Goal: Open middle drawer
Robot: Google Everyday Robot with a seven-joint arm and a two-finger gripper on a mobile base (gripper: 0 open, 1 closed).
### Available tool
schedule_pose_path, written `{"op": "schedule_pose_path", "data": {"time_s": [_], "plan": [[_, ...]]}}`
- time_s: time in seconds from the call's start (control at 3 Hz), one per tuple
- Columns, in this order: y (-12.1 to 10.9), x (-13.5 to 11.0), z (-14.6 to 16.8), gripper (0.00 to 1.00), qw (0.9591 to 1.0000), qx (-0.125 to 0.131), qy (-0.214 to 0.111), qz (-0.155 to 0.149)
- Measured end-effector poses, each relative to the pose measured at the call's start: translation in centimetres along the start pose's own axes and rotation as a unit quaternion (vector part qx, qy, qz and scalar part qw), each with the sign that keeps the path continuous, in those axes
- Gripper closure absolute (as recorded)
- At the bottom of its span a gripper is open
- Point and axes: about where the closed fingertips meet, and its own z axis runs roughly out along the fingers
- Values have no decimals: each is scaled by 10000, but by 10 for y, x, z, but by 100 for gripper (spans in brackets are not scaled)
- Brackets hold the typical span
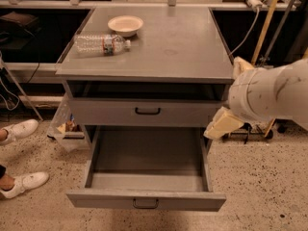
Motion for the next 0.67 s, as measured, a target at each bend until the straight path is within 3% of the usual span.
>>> {"op": "schedule_pose_path", "data": {"time_s": [0.33, 0.67], "plan": [[-9, -17, -24, 0, 9996, 233, 9, -132], [-9, -17, -24, 0, 9996, 233, 9, -132]]}}
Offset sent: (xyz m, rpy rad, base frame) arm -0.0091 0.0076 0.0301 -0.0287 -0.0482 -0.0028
